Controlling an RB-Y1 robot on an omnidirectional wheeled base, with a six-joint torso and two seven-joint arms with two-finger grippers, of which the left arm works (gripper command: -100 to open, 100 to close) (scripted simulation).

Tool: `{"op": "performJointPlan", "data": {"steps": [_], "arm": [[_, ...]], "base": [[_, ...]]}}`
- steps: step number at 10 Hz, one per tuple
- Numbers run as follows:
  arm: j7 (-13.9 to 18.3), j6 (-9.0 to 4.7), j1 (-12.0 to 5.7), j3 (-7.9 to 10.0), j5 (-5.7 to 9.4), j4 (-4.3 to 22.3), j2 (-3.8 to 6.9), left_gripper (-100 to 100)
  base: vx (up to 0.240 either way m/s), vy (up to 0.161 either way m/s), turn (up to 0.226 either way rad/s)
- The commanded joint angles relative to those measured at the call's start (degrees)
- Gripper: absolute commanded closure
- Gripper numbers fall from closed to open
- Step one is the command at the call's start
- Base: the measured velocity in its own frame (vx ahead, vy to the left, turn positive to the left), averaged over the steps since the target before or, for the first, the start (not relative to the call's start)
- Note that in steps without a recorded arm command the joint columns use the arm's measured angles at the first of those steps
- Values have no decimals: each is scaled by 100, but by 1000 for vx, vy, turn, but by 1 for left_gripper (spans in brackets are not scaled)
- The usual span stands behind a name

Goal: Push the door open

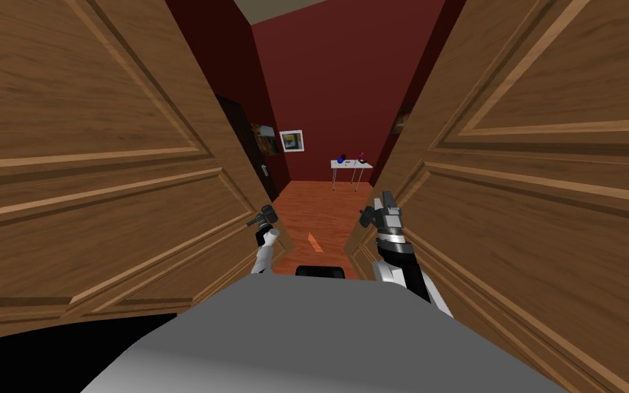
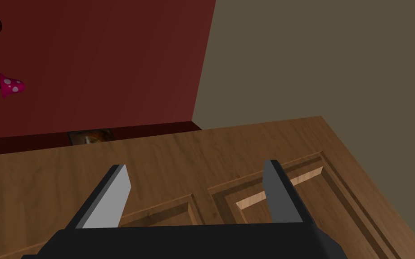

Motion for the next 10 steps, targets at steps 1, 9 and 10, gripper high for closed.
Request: {"op": "performJointPlan", "data": {"steps": [1,9,10], "arm": [[-113,-2,20,127,29,-175,28,100],[-827,-289,-105,701,560,-59,-205,100],[-923,-354,-90,813,643,-101,-38,100]], "base": [[35,1,20],[115,13,-42],[60,31,3]]}}
